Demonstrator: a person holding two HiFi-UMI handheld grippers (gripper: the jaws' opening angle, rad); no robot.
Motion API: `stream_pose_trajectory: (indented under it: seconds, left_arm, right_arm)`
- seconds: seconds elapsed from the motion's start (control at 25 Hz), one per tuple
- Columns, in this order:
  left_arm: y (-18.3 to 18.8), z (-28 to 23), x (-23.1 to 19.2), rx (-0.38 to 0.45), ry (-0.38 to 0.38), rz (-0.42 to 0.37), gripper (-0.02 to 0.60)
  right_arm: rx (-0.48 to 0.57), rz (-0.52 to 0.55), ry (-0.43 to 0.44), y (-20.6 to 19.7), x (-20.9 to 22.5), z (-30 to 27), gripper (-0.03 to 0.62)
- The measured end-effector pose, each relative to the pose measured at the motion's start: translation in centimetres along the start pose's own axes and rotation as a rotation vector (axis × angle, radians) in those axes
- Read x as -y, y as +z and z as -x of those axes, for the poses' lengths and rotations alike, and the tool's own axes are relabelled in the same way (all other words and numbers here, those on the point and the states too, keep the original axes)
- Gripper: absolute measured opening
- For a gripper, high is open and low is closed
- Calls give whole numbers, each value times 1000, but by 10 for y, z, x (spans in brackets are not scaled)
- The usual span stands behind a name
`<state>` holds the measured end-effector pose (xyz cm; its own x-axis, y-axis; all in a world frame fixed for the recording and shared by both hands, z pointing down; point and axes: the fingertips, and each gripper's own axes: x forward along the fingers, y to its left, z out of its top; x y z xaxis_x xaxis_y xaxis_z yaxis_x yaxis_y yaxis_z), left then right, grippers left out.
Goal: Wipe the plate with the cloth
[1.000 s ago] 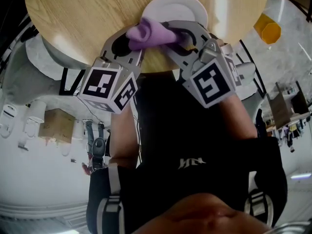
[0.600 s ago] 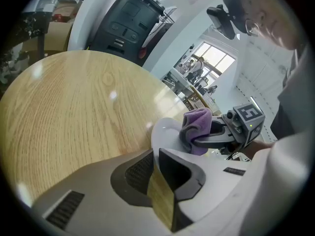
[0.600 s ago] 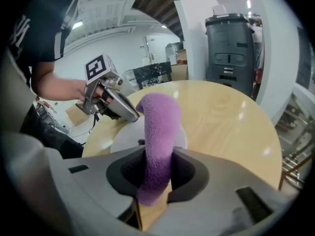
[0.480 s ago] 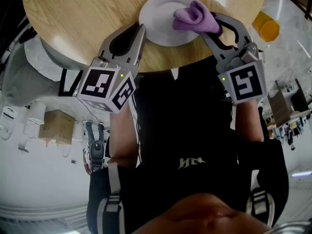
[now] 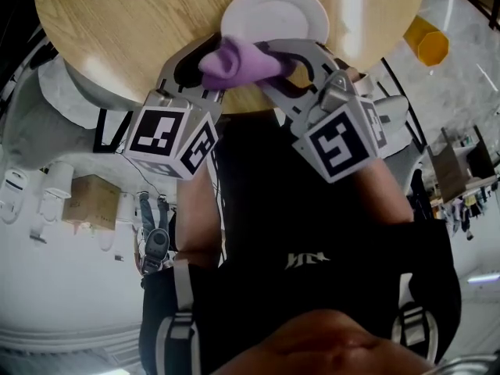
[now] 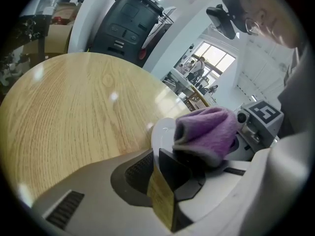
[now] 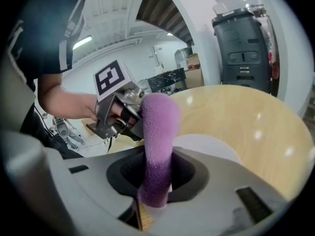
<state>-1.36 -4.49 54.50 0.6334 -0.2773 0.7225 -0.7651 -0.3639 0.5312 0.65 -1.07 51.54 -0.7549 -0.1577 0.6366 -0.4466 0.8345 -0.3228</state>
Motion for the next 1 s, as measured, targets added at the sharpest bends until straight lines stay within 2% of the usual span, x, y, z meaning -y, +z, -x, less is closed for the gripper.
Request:
stream_pose_trajectory:
  seconds: [0.12, 0.24, 0.48, 0.68, 0.76, 0.84, 1.0]
  left_arm:
    - [1, 0, 1, 5, 2, 1, 41]
    - [1, 0, 1, 3, 1, -8, 42]
    - [0, 0, 1, 1, -9, -16, 43]
    - [-1, 0, 1, 6, -5, -16, 42]
    - [0, -1, 1, 8, -2, -16, 43]
    - [0, -1, 1, 9, -1, -18, 43]
    - [0, -1, 1, 13, 3, -18, 41]
  right_arm:
    - [-26, 51, 8, -4, -2, -9, 90]
    - [-70, 91, -22, -17, 12, 2, 89]
    - [-131, 83, -138, -44, 53, 49, 89]
    - [-174, 60, -190, -56, 63, 69, 89]
    - [-173, 68, -182, -50, 57, 71, 88]
    - [-127, 44, -147, -35, 41, 64, 87]
    - [-26, 4, -13, -10, -5, 23, 88]
